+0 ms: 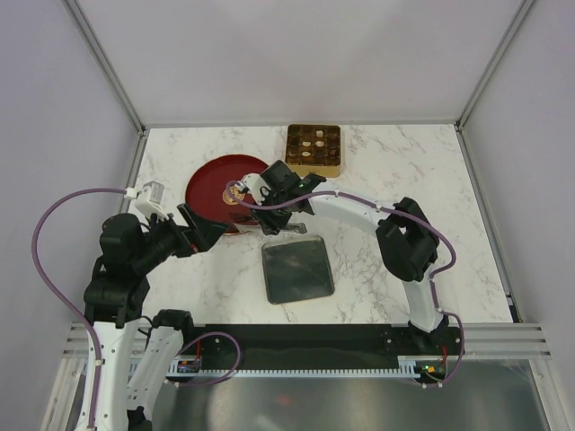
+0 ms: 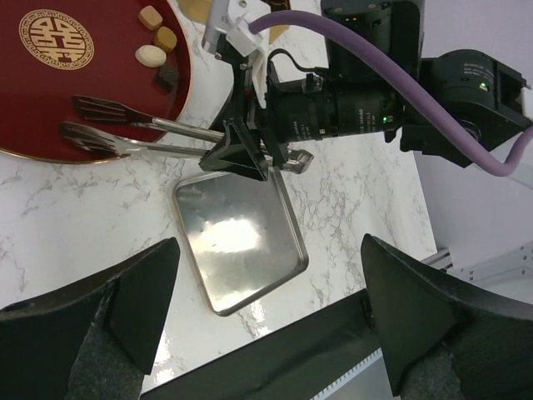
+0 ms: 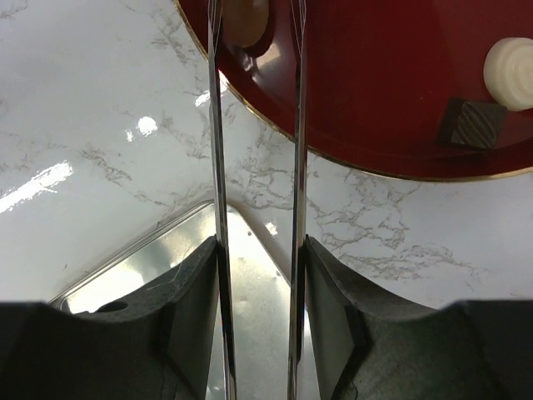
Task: Pack the chocolate
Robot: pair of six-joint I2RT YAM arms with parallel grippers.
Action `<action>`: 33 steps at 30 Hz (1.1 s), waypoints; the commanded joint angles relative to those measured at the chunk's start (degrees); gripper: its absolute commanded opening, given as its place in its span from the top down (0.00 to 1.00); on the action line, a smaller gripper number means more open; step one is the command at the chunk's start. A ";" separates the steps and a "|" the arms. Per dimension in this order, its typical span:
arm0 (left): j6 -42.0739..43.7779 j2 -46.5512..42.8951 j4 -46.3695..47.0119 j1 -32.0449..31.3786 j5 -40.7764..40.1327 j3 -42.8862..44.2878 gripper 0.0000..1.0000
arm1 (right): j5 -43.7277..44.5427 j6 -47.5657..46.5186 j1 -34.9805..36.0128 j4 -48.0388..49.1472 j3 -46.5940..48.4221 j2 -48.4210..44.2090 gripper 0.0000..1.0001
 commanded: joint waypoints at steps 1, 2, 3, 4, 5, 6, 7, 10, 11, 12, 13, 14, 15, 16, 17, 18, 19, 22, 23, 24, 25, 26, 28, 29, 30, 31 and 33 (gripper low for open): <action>0.77 -0.88 -0.35 0.23 0.26 2.19 0.02 | 1.17 -0.40 0.09 -1.61 3.89 1.88 0.50; 0.77 -0.88 -0.44 0.23 0.17 2.27 0.02 | 1.44 -0.39 0.00 -1.52 4.15 1.88 0.51; 0.77 -0.96 -0.53 0.23 -0.01 2.19 0.02 | 1.71 -0.31 0.00 -1.52 4.16 1.88 0.52; 0.77 -1.05 -0.71 0.23 -0.09 2.10 0.02 | 1.80 -0.13 -0.09 -1.17 4.16 1.79 0.52; 0.69 -1.14 -0.62 0.23 -0.18 2.01 0.02 | 2.15 0.04 -0.26 -0.91 4.16 1.71 0.53; 0.69 -1.14 -0.62 0.23 -0.10 2.10 0.02 | 2.41 0.65 -0.44 -0.38 4.07 1.62 0.55; 0.77 -1.05 -0.71 0.23 -0.18 2.19 0.02 | 2.85 0.92 -0.61 -0.38 3.98 1.36 0.56; 0.86 -0.96 -0.71 0.23 -0.18 2.45 0.02 | 3.64 2.15 -1.23 1.11 3.45 0.48 0.60; 0.86 -0.96 -0.79 0.23 -0.27 2.54 0.02 | 3.73 2.50 -1.40 1.81 3.45 0.21 0.61; 0.95 -0.96 -0.79 0.23 -0.36 2.54 0.02 | 3.82 2.85 -1.58 2.25 3.37 -0.14 0.63; 1.04 -0.96 -0.88 0.23 -0.36 2.54 0.02 | 3.82 3.64 -1.93 3.21 3.37 -0.75 0.64; 0.95 -0.88 -0.88 0.23 -0.45 2.54 0.02 | 3.82 3.91 -2.19 3.66 3.37 -1.02 0.65; 0.95 -0.88 -0.88 0.23 -0.53 2.54 0.02 | 3.82 4.26 -2.37 4.01 3.54 -1.28 0.67; 0.95 -0.88 -0.88 0.23 -0.53 2.45 0.02 | 3.91 4.52 -2.81 4.71 3.54 -1.63 0.67; 0.95 -0.79 -0.88 0.23 -0.53 2.36 0.02 | 3.91 5.05 -2.90 5.07 3.72 -1.72 0.68; 0.86 -0.79 -0.80 0.23 -0.71 2.36 0.02 | 3.91 5.23 -3.16 5.33 3.98 -1.72 0.69; 0.86 -0.70 -0.71 0.23 -0.71 2.28 0.02 | 3.99 5.40 -3.51 5.42 4.42 -1.64 0.69; 1.12 -0.70 -0.79 0.23 -1.15 2.19 0.02 | 4.52 6.72 -4.74 6.21 5.65 -1.55 0.69; 1.13 -0.70 -0.79 0.23 -1.32 2.19 0.02 | 4.70 7.16 -5.09 6.39 6.43 -1.55 0.69; 1.30 -0.53 -0.71 0.23 -1.59 2.01 0.02 | 4.96 8.30 -5.62 6.56 6.88 -1.72 0.69; 1.30 -0.44 -0.79 0.23 -1.85 1.75 0.02 | 5.74 8.92 -6.76 6.91 7.23 -1.98 0.69; 1.39 -0.18 -0.79 0.23 -1.94 1.66 0.02 | 6.54 9.44 -7.38 7.09 8.02 -2.16 0.69; 1.56 0.26 -0.71 0.23 -1.85 1.22 0.02 | 8.73 11.89 -9.22 7.44 8.64 -3.03 0.69; 1.48 0.44 -0.53 0.23 -1.77 1.05 0.02 | 11.18 12.69 -9.84 7.70 8.73 -3.39 0.69; 1.48 0.53 -0.27 0.23 -1.76 0.87 0.02 | 12.77 13.31 -10.63 7.97 8.73 -3.74 0.69; 1.48 0.70 -0.09 0.23 -1.85 0.26 0.02 | 14.18 14.88 -12.11 8.23 8.73 -4.18 0.69; 1.39 0.79 0.70 0.23 -1.85 -0.53 0.02 | 17.96 15.95 -13.53 8.15 8.90 -4.18 0.69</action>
